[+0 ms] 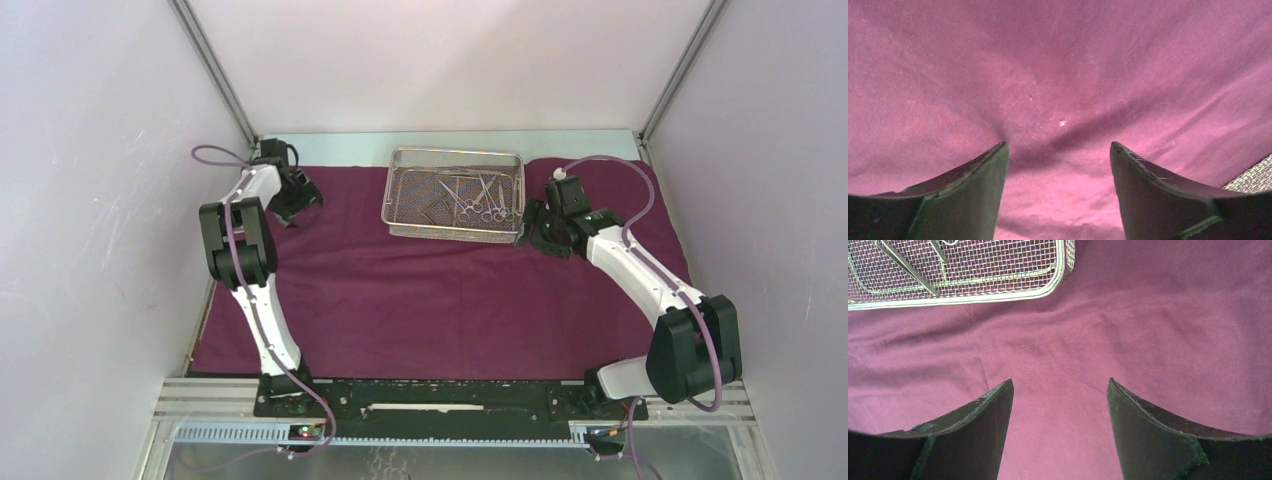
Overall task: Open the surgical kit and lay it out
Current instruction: Smooth out the surgical kit at the center of the board.
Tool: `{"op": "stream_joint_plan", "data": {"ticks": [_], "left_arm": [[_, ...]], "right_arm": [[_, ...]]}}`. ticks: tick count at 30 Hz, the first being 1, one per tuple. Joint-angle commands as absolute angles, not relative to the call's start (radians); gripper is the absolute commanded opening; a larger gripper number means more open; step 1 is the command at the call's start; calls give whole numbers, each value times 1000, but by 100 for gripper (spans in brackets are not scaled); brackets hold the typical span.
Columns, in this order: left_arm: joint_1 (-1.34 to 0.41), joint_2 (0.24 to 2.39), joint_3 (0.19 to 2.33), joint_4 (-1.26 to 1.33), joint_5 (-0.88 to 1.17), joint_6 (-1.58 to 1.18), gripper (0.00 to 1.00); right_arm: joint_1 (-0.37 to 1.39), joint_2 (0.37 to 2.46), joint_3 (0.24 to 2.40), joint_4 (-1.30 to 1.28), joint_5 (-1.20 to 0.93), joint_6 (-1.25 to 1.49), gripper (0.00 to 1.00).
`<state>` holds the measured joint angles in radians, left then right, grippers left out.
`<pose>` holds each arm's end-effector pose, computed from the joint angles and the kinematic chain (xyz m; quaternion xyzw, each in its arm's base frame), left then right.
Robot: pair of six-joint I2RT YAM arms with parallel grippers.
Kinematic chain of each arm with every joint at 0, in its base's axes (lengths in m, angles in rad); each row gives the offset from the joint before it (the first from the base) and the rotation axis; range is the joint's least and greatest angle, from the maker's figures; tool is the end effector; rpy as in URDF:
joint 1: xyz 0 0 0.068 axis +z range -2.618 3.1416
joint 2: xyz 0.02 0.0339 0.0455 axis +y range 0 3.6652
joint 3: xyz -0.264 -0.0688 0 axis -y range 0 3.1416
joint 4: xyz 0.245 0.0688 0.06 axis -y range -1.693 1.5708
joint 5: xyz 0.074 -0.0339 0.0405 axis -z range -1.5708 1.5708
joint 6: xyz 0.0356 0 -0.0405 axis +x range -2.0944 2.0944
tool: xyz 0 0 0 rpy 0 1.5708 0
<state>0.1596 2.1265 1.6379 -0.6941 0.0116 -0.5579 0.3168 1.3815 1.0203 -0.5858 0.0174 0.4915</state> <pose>0.4396 0.0704 0.1743 -0.3435 0.9191 -0.0437 0.1879 0.2708 0.0881 0.2534 0.0857 0.9479 0.1131 0.2854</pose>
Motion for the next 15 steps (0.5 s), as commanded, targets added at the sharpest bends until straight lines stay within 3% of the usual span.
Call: {"op": "stream_joint_plan", "data": {"ticks": [1,4,10,15], "left_arm": [[138,2041,1582,-679,-18,-541,84],[111,2040,1572,-675,-49,-514,90],[41,2163,1745,-848,-159,-361,88],[36,2203,1818,-897,-117,-319,71]], "right_arm": [[326,1356,1053,-569,18,474,78],[327,1358,1054,-565,12,471,77],[328,1349,1048,-571,20,466,78],[328,1347,1043,-557,11,472,78]]}}
